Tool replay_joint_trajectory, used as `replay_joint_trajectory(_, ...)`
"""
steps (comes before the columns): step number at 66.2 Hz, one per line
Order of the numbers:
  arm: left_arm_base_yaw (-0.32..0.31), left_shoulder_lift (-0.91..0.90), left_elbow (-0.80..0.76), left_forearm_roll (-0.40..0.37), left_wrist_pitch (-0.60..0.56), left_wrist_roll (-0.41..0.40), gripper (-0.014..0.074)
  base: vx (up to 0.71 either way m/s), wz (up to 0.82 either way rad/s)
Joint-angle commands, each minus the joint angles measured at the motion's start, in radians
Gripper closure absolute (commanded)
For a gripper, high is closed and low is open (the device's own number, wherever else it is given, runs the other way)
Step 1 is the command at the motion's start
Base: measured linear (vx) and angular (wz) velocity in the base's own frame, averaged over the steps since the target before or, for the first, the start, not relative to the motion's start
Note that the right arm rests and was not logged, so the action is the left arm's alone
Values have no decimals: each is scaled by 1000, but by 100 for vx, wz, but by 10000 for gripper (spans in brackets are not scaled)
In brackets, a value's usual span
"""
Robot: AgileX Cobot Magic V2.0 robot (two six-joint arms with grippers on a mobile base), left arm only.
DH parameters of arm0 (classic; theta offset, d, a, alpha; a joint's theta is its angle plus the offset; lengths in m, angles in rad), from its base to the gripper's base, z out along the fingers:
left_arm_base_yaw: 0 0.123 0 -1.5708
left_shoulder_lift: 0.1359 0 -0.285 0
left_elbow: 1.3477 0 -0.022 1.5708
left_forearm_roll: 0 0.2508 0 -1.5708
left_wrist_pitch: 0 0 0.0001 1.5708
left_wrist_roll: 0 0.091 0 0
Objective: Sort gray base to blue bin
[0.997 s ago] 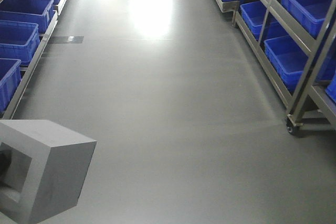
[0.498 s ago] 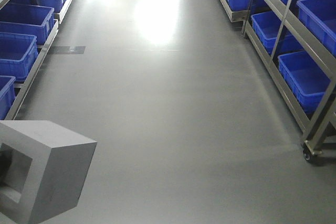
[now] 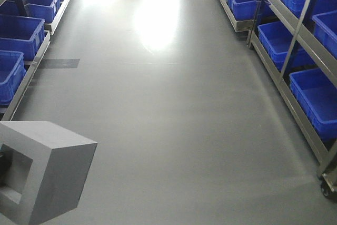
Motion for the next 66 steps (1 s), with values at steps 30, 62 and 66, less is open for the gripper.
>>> replay_joint_trajectory(30, 0, 6, -30, -13, -95, -7, 602, 46, 2)
replay_joint_trajectory(62, 0, 6, -30, -13, -95, -7, 602, 45, 0)
replay_joint_trajectory(66, 0, 6, -30, -13, -95, -7, 602, 45, -1)
